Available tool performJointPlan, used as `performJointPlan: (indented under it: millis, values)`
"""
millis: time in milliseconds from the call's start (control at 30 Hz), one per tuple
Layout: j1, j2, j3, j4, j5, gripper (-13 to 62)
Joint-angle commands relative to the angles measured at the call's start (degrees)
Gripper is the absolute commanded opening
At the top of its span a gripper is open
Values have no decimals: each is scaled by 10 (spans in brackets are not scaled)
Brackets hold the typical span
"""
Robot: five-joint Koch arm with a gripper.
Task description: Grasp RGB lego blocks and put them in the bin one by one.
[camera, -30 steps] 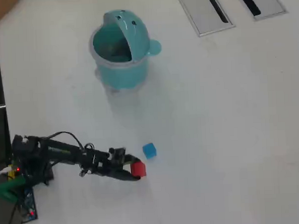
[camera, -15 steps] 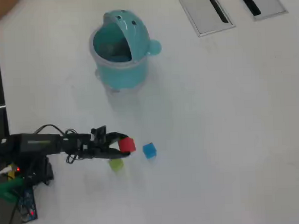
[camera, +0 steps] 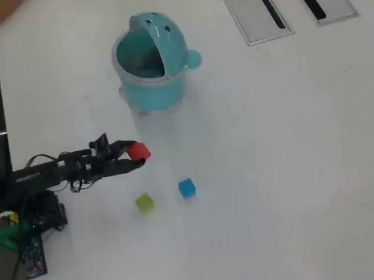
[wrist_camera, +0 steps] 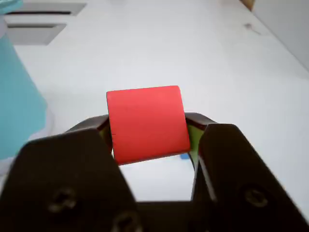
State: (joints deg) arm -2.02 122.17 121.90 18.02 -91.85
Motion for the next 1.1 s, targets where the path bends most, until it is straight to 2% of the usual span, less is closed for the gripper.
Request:
performJointPlan:
  millis: [0, 433, 1067]
  values:
    - [-23, 25, -25, -22, 0, 91]
    - [-145, 42, -52, -24, -41, 91]
    - [-265, -62, -163, -132, -166, 89]
